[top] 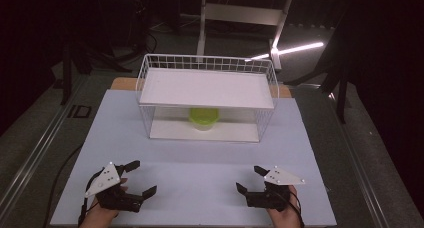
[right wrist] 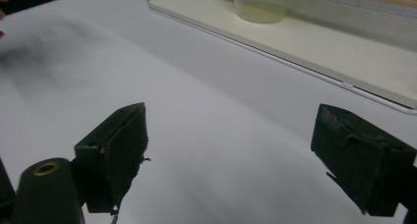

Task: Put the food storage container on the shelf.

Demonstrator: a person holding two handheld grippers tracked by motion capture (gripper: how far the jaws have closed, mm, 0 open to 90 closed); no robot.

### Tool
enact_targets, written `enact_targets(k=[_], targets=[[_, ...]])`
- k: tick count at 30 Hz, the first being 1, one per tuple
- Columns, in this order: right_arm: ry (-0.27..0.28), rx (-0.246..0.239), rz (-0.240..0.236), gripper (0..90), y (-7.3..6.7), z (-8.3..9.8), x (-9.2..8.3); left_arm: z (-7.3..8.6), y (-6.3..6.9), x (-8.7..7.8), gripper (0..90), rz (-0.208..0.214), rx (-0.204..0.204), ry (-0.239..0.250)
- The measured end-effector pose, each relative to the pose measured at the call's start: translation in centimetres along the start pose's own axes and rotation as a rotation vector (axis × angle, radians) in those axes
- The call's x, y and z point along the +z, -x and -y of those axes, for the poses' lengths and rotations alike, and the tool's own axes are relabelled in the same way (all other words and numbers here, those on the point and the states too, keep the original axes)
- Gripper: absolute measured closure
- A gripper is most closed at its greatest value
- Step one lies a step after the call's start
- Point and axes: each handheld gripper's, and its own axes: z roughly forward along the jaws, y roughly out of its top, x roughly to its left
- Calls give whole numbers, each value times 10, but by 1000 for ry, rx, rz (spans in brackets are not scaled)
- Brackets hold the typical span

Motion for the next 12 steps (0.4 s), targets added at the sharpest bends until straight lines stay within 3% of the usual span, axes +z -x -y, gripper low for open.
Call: enact_targets(k=[12], targets=[[2,3,0,139,0,0,1,0,-4,-3,12,-20,-28,23]])
